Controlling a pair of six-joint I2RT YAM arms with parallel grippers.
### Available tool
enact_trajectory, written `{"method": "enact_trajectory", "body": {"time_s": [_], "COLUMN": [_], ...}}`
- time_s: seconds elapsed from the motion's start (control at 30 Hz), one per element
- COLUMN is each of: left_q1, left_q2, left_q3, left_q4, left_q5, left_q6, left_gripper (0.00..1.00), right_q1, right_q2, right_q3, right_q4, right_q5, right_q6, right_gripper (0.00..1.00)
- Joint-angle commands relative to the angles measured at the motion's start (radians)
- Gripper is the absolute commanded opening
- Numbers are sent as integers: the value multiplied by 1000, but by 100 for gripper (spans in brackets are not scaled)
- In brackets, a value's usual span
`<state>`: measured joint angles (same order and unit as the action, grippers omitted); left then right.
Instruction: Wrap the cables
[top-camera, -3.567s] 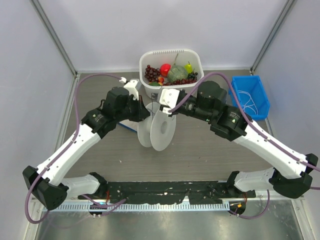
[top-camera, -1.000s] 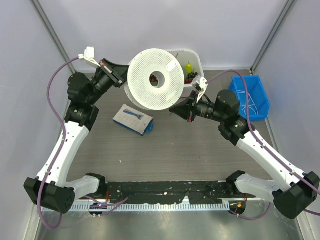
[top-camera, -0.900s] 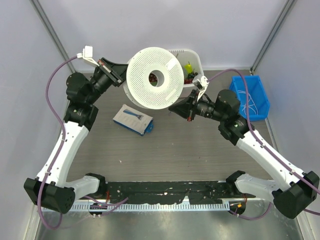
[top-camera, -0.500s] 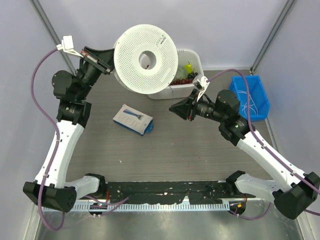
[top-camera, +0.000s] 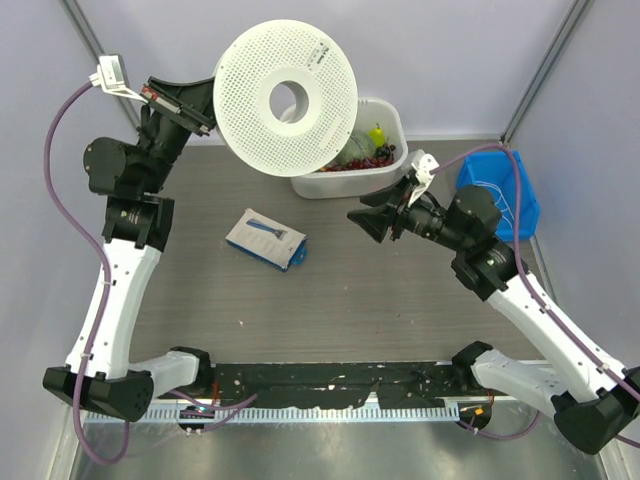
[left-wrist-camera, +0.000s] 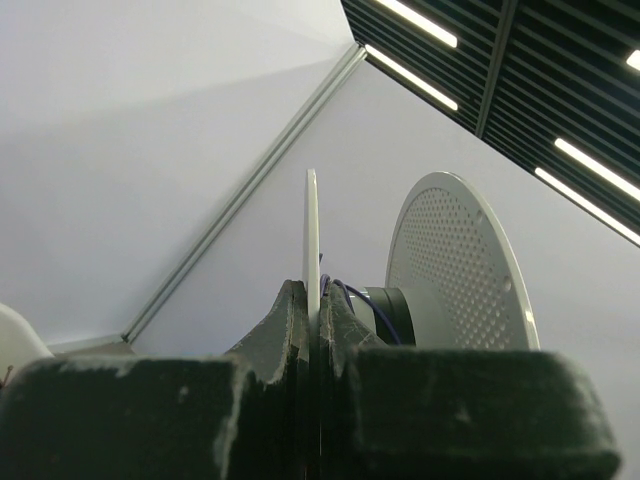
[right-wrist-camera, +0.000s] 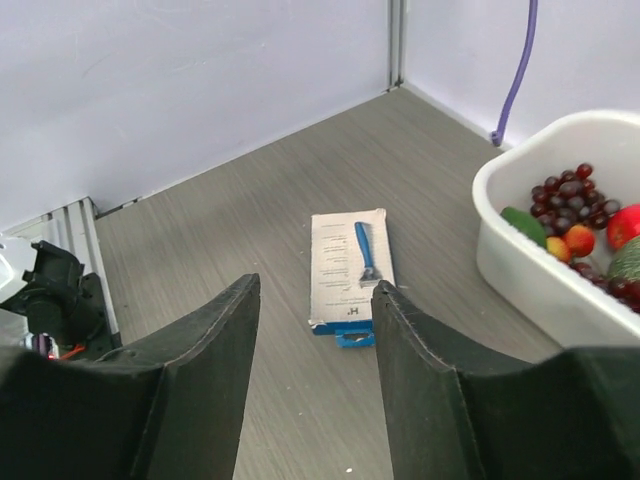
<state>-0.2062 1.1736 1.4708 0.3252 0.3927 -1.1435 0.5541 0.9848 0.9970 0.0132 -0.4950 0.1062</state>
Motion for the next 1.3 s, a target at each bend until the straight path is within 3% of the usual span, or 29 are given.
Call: {"method": "enact_trajectory", "body": {"time_s": [0.0,0.07,0.33,0.53,0.77,1.0,1.17,1.27], "left_q1": [7,7,5,7,7,7,7,7], "left_q2": [3,4,6,1,0,-3,-8,-8], "left_q3": [62,65,72,62,51,28,5,-4], "left_q4": [81,81,57,49,48,43,35,34], "left_q5": [-29,-28,-43,-45,-41,-45,-52,-57], "left_q6": [-22,-21,-35,-36,-38,-22,-15,-16], "left_gripper": [0,0,0,0,0,0,0,0], "right_q1": [0,0,-2,0,1,30,110,194], "right_q2": [-73,-90,-91,-60,29,83,71,61], "right_q3": [26,32,97,103,173,281,307,281], "right_q4": [-43,-61,-87,20,27,-162,-323,-335], "right_q5": [61,110,328,311,286,355,438,545], "right_q6": [-76,-100,-215,-273,-364,-621,-839,-921], "right_gripper": [57,62,64,63,63,58,55,55]}}
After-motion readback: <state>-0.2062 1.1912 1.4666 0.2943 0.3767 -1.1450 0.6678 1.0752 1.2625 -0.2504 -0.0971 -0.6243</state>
